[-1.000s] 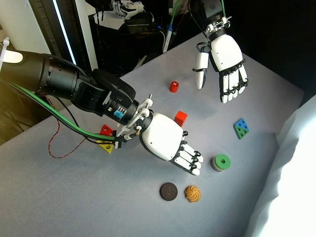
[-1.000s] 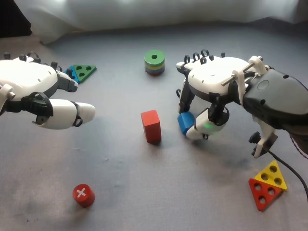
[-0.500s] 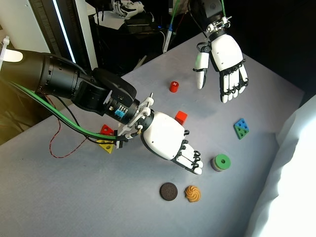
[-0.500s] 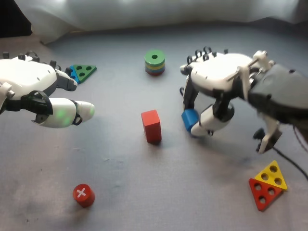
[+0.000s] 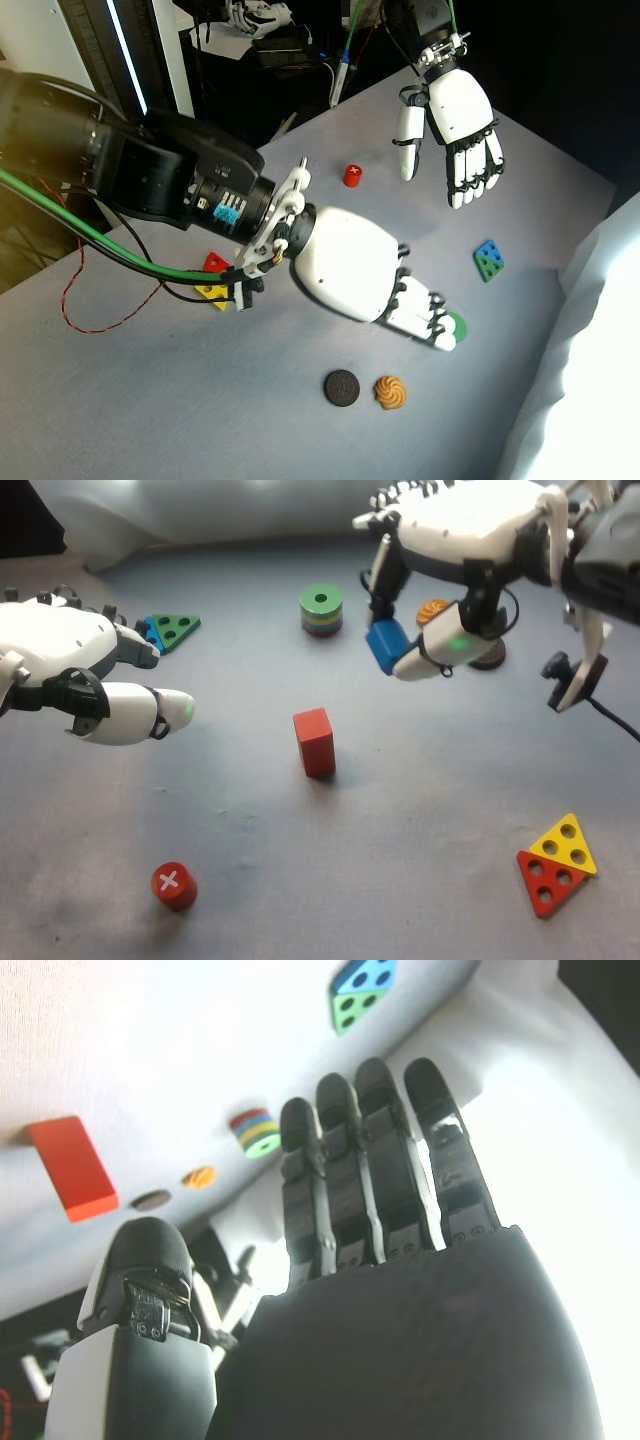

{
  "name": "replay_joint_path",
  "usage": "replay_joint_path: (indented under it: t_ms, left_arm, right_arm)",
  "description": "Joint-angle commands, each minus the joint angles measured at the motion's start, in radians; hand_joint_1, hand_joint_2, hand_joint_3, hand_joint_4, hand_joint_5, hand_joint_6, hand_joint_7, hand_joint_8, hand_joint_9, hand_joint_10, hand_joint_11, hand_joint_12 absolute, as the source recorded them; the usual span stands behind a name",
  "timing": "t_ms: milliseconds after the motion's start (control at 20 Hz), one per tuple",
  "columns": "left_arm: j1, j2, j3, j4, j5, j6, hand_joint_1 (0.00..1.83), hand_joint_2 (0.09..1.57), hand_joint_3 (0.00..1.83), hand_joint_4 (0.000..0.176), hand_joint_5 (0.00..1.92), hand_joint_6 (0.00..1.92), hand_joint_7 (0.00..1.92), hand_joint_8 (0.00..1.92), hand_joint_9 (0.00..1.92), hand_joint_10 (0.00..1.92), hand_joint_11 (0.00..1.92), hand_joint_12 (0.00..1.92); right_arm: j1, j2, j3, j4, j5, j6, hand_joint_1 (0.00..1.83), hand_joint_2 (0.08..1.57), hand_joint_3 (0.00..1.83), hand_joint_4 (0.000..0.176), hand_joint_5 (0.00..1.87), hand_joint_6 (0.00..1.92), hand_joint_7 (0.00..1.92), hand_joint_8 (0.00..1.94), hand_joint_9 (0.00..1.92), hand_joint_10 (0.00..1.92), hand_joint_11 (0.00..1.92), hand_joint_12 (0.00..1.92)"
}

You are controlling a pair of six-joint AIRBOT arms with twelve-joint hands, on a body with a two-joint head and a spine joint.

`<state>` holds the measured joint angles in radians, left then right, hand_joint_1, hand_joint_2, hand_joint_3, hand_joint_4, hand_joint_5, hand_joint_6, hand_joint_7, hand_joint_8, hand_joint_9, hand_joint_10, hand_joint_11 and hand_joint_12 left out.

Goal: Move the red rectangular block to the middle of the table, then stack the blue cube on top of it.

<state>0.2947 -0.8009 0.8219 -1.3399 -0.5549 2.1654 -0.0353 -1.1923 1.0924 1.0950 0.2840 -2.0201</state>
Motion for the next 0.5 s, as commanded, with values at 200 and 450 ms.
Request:
replay_joint_path:
  t_ms: [200, 450]
  left_arm:
    - [-0.013, 0.014, 0.003, 0.041, -0.059, 0.004, 0.13, 1.27, 0.0, 0.0, 0.46, 0.0, 0.45, 0.0, 0.38, 0.0, 0.0, 0.74]
    - [-0.013, 0.014, 0.003, 0.038, -0.059, 0.004, 0.11, 1.28, 0.0, 0.0, 0.45, 0.0, 0.44, 0.0, 0.37, 0.0, 0.0, 0.73]
  right_arm:
    - [0.058, -0.009, 0.001, -0.021, -0.059, 0.004, 1.07, 1.04, 0.0, 0.176, 1.13, 0.73, 0.14, 0.0, 0.0, 0.0, 0.0, 0.0]
    - [0.072, -0.065, 0.041, -0.011, -0.151, 0.029, 1.08, 1.02, 0.0, 0.167, 1.18, 0.66, 0.16, 0.0, 0.0, 0.0, 0.0, 0.0]
